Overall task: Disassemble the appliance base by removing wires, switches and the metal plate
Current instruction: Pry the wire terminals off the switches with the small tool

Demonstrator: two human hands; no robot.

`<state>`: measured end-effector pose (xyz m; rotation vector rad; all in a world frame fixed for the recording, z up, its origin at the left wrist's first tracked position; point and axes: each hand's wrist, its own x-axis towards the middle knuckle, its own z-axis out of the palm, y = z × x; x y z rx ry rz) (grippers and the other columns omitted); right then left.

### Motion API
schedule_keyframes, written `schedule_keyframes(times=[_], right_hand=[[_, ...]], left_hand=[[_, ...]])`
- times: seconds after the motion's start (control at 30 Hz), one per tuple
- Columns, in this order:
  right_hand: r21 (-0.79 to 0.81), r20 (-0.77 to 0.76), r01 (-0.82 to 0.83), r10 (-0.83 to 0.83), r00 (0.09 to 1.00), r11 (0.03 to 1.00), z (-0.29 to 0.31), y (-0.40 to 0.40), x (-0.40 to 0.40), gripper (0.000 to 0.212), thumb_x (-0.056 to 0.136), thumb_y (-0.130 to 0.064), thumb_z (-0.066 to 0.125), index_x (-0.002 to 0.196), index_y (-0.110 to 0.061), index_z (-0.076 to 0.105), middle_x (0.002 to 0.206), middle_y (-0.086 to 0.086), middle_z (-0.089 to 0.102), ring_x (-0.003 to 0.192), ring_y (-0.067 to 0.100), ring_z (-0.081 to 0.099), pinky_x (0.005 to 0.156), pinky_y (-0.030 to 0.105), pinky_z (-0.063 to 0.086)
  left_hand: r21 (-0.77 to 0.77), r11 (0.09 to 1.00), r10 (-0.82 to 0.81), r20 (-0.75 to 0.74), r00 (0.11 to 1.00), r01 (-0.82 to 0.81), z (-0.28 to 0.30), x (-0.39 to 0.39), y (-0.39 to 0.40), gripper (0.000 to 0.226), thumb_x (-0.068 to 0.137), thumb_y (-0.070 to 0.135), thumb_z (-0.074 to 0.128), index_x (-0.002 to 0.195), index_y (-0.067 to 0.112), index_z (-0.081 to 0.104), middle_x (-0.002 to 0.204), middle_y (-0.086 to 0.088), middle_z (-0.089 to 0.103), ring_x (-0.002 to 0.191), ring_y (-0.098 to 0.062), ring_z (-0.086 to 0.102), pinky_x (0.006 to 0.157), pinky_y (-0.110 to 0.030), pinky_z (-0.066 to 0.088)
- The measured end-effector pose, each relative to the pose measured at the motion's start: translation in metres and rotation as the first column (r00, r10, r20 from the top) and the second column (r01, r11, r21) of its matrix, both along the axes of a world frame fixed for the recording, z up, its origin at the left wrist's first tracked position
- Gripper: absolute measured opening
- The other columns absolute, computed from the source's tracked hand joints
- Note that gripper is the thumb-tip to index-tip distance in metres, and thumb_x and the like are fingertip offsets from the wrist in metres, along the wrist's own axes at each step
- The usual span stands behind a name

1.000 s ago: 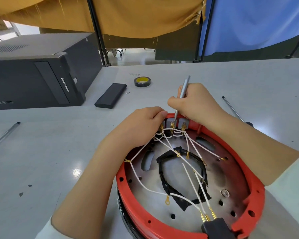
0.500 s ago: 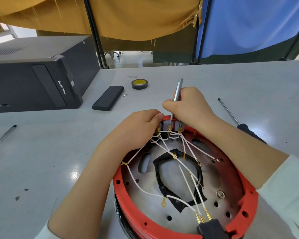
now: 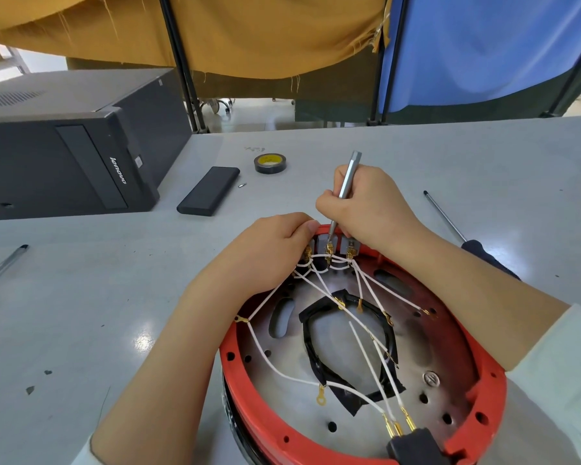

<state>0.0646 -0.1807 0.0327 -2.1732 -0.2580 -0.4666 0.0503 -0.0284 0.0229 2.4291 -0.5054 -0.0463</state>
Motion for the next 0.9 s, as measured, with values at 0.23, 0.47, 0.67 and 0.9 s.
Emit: schedule_keyframes(times=[0.23,0.47,0.67,0.9], right_hand=[[-0.016,-0.096,-0.024,0.023,0.995,1.000,0.002,0.002,0.004,0.035,0.077,-0.008,0.056,0.054,-0.016,0.031,0.049,-0.001,0.028,0.043,0.015,0.031,0.046,0.023,0.030],[0.013,-0.027,0.012,-0.012,1.000,1.000,-0.002,-0.001,0.003,0.032,0.079,-0.010,0.055,0.055,-0.015,0.034,0.048,-0.001,0.032,0.038,0.009,0.033,0.040,0.017,0.030],[-0.057,-0.034,0.006,-0.008,0.999,0.998,0.000,0.001,0.001,0.035,0.081,-0.013,0.054,0.055,-0.017,0.031,0.051,-0.002,0.030,0.044,0.012,0.030,0.044,0.021,0.030],[-0.259,-0.035,0.048,-0.059,0.998,0.965,-0.001,0.010,-0.001,0.036,0.074,-0.019,0.057,0.049,-0.019,0.031,0.048,-0.004,0.032,0.045,0.012,0.032,0.046,0.027,0.023]], left_hand=[[-0.002,1.000,0.006,-0.014,1.000,-0.006,0.001,-0.001,-0.001,0.035,0.100,0.039,0.031,0.104,0.022,0.061,0.085,0.003,0.061,0.081,-0.011,0.054,0.074,-0.025,0.042],[-0.016,1.000,0.003,-0.024,1.000,-0.003,0.001,0.000,-0.001,0.032,0.100,0.038,0.032,0.095,0.024,0.061,0.078,0.007,0.058,0.076,-0.010,0.053,0.070,-0.026,0.041],[-0.013,1.000,0.005,-0.025,1.000,-0.006,0.001,-0.001,-0.001,0.032,0.100,0.039,0.032,0.097,0.025,0.061,0.077,0.008,0.058,0.075,-0.007,0.053,0.070,-0.024,0.042],[-0.006,1.000,0.006,-0.018,1.000,-0.006,0.002,-0.001,-0.001,0.033,0.100,0.036,0.032,0.099,0.020,0.060,0.079,0.004,0.059,0.075,-0.011,0.053,0.071,-0.024,0.042]])
